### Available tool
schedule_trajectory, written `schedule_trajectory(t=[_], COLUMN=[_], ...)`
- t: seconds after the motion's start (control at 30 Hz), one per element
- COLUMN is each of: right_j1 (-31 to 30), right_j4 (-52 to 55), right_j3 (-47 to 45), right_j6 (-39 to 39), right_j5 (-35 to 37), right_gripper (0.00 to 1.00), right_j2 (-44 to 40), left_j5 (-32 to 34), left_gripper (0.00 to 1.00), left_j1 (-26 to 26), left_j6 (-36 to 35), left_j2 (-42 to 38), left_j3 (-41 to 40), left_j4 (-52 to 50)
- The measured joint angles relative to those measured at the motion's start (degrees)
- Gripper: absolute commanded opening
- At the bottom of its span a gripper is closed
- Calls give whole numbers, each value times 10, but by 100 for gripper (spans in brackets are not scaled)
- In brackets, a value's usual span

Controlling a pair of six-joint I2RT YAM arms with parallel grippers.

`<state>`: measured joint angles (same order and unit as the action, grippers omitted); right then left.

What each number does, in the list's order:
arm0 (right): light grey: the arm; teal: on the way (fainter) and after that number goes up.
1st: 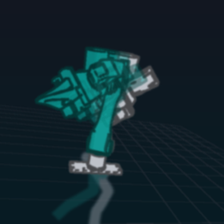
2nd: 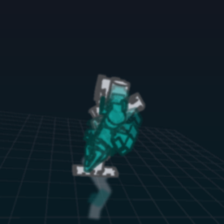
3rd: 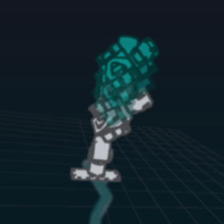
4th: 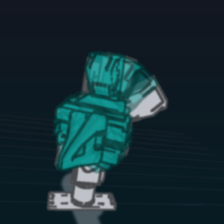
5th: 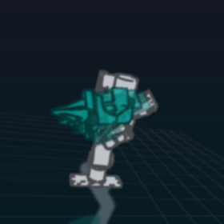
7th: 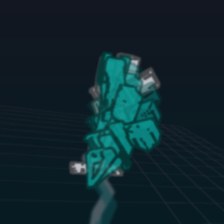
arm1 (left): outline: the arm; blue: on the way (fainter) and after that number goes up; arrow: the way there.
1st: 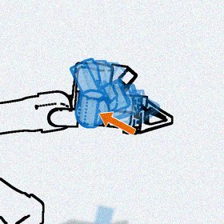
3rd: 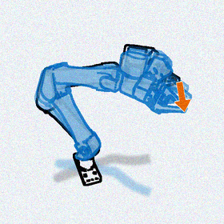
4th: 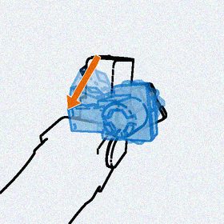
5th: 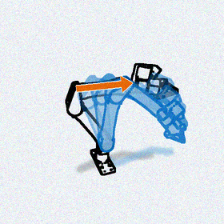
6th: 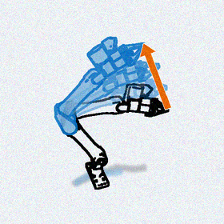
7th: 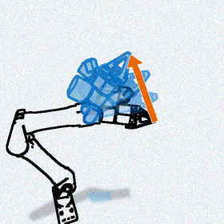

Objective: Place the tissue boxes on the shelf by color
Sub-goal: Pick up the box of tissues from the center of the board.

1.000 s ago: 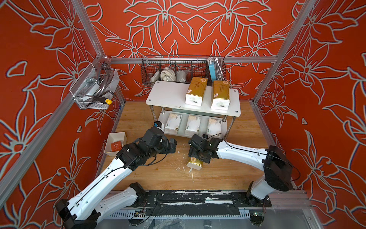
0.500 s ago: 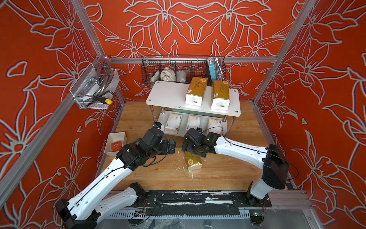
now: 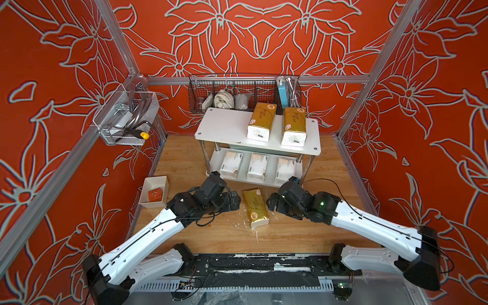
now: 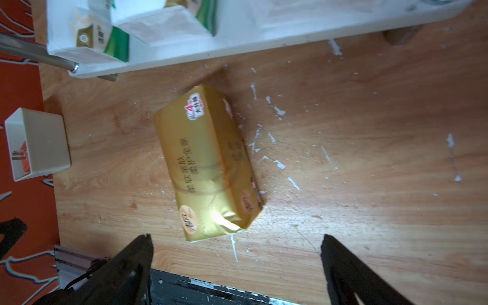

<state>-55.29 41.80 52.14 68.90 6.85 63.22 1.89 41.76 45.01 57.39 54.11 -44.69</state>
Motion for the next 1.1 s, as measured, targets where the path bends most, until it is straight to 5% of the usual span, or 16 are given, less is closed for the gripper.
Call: schedule_trajectory(t=[0.4, 1.1], right_j1=[116, 129], right_j4=[47, 75], right_j3=[-112, -161], right_j6=[-41, -52], right_j5=[-29, -55], right_gripper=[99, 99], right_j2=[-150, -234], left_j5=[70, 113], left_gripper=[99, 99], left_j1=[135, 187], left_j6=[143, 232], left_j2=[146, 370], left_j3=[3, 123], left_j4=[56, 79])
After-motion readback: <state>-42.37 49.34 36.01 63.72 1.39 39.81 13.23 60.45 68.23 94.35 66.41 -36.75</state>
